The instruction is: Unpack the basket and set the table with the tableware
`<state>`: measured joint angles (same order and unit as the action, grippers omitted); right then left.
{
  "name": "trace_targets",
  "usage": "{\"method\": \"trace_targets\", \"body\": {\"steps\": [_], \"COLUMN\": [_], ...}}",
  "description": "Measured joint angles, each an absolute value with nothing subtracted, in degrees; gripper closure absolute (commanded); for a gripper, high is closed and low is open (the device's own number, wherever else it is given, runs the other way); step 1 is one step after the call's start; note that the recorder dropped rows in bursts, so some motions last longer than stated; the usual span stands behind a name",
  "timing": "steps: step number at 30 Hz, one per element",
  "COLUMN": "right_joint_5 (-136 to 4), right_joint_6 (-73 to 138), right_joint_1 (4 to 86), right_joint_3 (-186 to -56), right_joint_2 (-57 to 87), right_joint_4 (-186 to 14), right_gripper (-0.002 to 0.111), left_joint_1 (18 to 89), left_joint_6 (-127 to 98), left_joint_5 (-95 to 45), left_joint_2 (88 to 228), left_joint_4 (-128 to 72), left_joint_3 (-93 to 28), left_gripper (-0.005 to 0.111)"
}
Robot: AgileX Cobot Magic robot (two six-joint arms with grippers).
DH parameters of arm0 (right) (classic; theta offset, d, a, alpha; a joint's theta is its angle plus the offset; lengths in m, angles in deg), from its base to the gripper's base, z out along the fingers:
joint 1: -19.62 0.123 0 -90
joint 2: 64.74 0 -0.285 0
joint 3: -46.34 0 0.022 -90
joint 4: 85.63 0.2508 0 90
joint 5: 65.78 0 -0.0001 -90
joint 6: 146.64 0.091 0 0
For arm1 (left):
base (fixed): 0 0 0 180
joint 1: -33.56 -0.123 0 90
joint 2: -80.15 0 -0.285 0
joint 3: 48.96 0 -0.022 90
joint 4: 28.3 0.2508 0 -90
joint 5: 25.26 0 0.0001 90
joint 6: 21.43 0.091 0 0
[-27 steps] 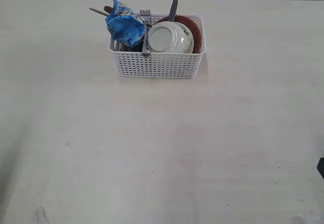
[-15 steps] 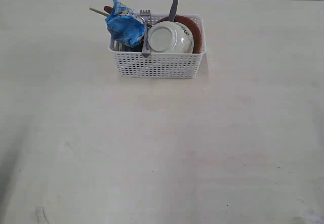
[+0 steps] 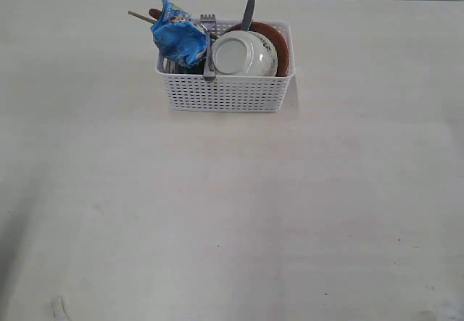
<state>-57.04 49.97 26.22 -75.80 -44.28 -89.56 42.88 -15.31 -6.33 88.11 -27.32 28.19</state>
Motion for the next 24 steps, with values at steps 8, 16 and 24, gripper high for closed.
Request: {"method": "trace_targets", "body": {"steps": [8,16,24], "right_joint_5": [-48.88,-48.07,-38.85], "right_joint_6": [48.36,37.68,31.57], "right_joint_1": [26.32,28.74,37.8], "right_joint_3": [-86.49,-93.43,-105.87], "right_joint_2": [-18.51,-6.15,9.88], "right_joint_4": [-87.34,-75.84,-71.61], "right_gripper": [0.109,0.09,0.026], "left_joint_1": [42.88,42.88,42.88], "left_joint_6": [-15.31,-15.31,-15.31], "left_joint_5": [-6.33,-6.33,-6.33], "left_joint_2": [88.11,88.11,88.11], "left_joint_4": [-27.32,-27.32,-27.32], "left_joint_3": [28.19,28.19,28.19], "left_gripper": [0.107,0.107,0.107]}}
